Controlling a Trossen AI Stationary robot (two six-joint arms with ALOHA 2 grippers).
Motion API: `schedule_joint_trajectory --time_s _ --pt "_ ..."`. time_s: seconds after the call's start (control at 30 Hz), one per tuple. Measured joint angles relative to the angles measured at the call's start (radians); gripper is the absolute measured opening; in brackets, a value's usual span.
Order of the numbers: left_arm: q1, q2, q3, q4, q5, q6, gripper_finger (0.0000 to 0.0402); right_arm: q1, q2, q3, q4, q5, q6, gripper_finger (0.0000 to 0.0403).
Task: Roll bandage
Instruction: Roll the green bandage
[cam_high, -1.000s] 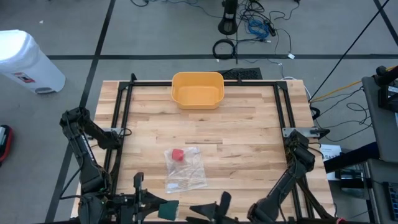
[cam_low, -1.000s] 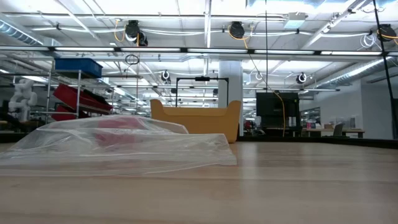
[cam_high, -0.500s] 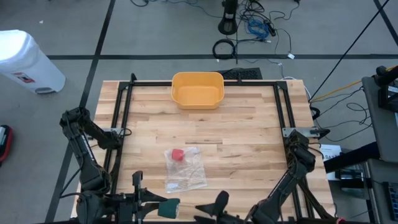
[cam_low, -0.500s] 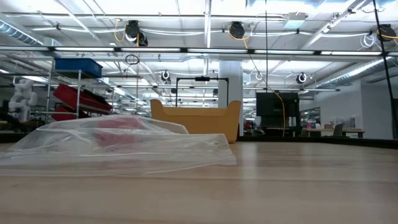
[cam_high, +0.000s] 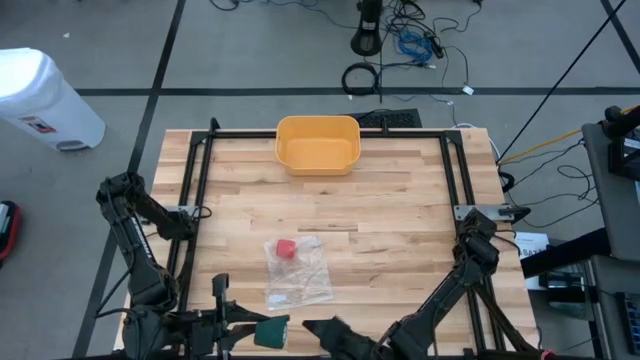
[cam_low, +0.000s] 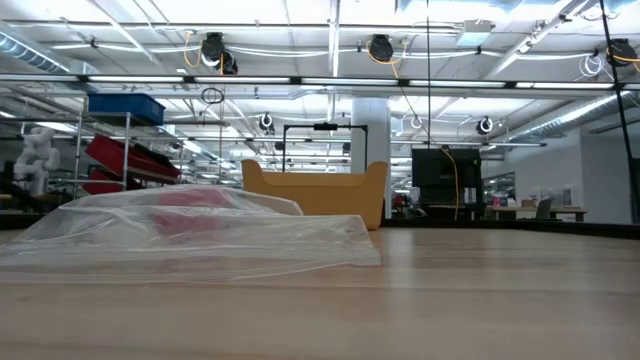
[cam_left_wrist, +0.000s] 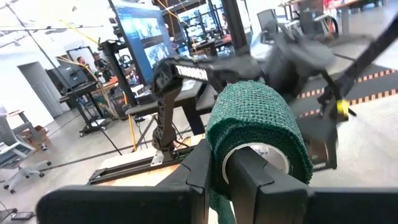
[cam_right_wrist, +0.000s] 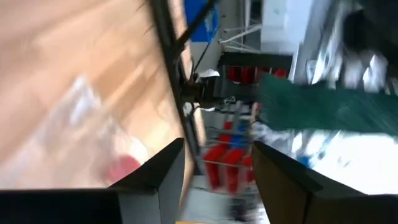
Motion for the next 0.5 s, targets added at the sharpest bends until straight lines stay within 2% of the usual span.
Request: schedule_joint_trajectory --time_s 0.1,0.23,0.5 --pt "0.0 0.0 0.0 0.018 -0.008 0.0 0.0041 -0.001 0.037 0.0 0.001 0.029 -0.214 0.0171" --pt "0.0 0.0 0.0 0.02 -0.009 0.0 0.0041 -0.002 0.083 0.0 -0.001 0.153 -0.48 0.0171" --pt "0.0 0.0 0.0 0.035 -0.02 0.0 0.0041 -0.019 0.082 -0.001 0.05 0.152 -0.632 0.0171"
